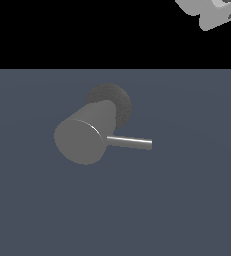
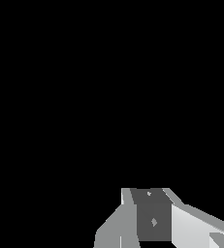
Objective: Turn on the faucet by rotating a designated handle.
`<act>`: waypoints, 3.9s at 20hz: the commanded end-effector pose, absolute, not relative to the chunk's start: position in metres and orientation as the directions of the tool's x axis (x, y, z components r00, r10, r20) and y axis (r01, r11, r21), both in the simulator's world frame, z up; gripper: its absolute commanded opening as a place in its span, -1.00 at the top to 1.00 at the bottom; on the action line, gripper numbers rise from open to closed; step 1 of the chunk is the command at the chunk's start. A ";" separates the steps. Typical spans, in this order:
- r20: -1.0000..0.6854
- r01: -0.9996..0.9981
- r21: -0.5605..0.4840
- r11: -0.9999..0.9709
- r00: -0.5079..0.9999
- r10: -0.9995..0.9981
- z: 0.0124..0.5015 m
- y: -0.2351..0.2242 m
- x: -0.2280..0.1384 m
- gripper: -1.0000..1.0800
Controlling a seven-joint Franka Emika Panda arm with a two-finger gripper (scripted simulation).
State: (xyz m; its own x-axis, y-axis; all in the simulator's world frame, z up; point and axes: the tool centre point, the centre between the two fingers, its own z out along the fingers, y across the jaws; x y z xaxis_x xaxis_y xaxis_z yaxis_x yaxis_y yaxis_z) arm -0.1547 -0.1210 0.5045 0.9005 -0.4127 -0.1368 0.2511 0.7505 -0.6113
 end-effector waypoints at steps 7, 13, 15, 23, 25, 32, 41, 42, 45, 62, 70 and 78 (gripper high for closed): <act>-0.143 0.253 -0.606 0.754 0.898 -0.416 0.503 -0.122 -0.154 1.00; -0.196 0.261 -0.569 0.780 0.878 -0.436 0.490 -0.134 -0.146 1.00; -0.225 0.264 -0.550 0.792 0.867 -0.445 0.483 -0.141 -0.143 1.00; -0.402 0.293 -0.443 0.847 0.780 -0.479 0.430 -0.174 -0.123 1.00; -0.462 0.303 -0.411 0.860 0.744 -0.483 0.410 -0.184 -0.118 1.00; -0.678 0.346 -0.308 0.886 0.573 -0.460 0.324 -0.213 -0.106 1.00; -0.879 0.392 -0.236 0.889 0.304 -0.367 0.205 -0.226 -0.112 1.00; -0.892 0.395 -0.232 0.889 0.278 -0.356 0.195 -0.226 -0.113 1.00; -0.921 0.402 -0.224 0.888 0.209 -0.328 0.167 -0.226 -0.119 1.00; -0.973 0.377 -0.170 0.910 0.081 -0.215 0.108 -0.197 -0.131 1.00; -0.990 0.320 -0.084 0.944 0.078 -0.115 0.099 -0.158 -0.130 1.00; -0.994 0.261 -0.052 0.964 0.079 -0.075 0.096 -0.125 -0.128 1.00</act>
